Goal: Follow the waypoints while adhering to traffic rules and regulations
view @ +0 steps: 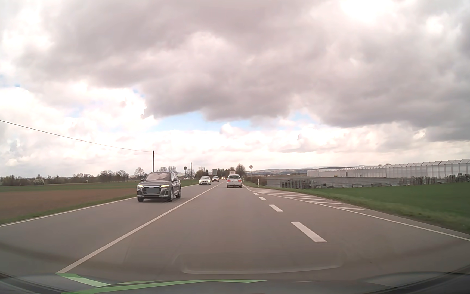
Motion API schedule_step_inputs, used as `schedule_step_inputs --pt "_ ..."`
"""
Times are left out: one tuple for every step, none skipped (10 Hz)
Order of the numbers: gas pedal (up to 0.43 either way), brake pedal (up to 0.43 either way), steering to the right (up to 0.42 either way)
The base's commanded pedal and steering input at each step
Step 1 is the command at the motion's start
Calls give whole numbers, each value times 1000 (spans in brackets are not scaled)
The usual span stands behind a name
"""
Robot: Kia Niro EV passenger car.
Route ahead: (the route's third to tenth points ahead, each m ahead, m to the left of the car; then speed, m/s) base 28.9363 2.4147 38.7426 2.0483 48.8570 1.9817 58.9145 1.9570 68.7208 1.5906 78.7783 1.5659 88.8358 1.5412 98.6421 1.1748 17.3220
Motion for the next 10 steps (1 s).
schedule_step_inputs --pt "189 0 -4" --pt "189 0 -4" --pt "177 0 -5" --pt "177 0 -5" --pt "169 0 -4" --pt "169 0 -4" --pt "169 0 -4" --pt "169 0 -4" --pt "157 0 -4" --pt "150 0 -3"
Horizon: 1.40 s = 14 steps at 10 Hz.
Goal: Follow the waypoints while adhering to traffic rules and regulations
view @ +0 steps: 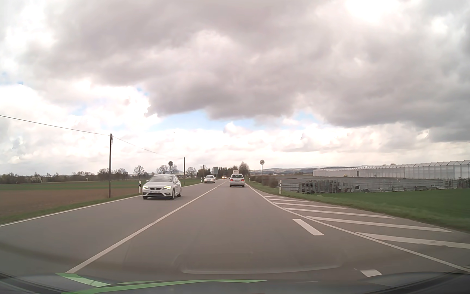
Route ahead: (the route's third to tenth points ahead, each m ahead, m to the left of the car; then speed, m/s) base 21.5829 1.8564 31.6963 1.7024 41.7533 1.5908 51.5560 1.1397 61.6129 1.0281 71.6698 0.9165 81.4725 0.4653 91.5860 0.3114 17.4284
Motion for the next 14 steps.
schedule_step_inputs --pt "138 0 0" --pt "138 0 1" --pt "138 0 1" --pt "138 0 1" --pt "138 0 1" --pt "138 0 1" --pt "138 0 1" --pt "138 0 1" --pt "138 0 1" --pt "138 0 1" --pt "138 0 1" --pt "138 0 1" --pt "138 0 1" --pt "138 0 1"
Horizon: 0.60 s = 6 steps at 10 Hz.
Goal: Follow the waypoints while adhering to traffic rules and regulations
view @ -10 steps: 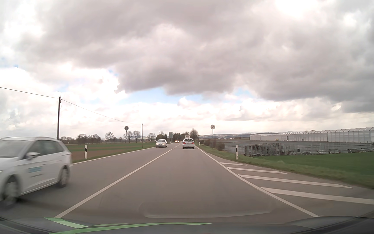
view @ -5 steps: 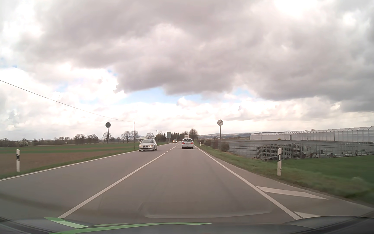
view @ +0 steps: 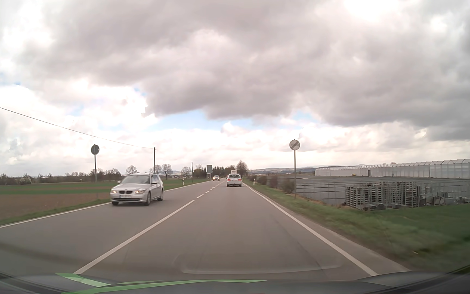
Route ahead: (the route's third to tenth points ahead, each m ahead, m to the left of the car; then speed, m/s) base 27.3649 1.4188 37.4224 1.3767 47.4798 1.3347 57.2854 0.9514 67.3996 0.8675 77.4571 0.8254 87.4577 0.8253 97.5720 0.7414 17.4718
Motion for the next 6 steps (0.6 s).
schedule_step_inputs --pt "150 0 1" --pt "150 0 0" --pt "150 0 0" --pt "150 0 0" --pt "150 0 0" --pt "150 0 0"
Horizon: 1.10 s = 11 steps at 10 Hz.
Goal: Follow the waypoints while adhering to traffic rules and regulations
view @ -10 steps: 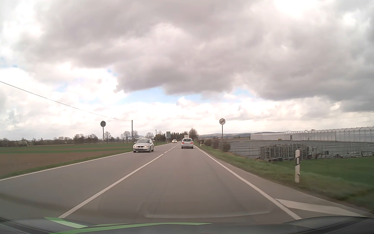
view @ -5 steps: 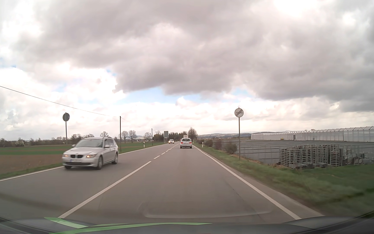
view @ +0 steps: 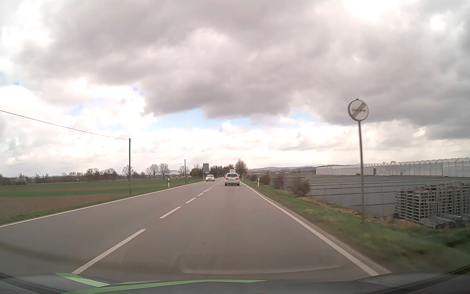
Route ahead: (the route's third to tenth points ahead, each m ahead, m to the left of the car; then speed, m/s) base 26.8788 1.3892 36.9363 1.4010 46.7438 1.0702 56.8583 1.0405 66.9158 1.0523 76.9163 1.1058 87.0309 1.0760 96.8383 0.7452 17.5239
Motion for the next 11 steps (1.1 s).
schedule_step_inputs --pt "150 0 0" --pt "150 0 -1" --pt "150 0 -1" --pt "150 0 -1" --pt "150 0 -1" --pt "150 0 -1" --pt "150 0 -1" --pt "150 0 -1" --pt "150 0 -1" --pt "150 0 -1" --pt "150 0 -1"
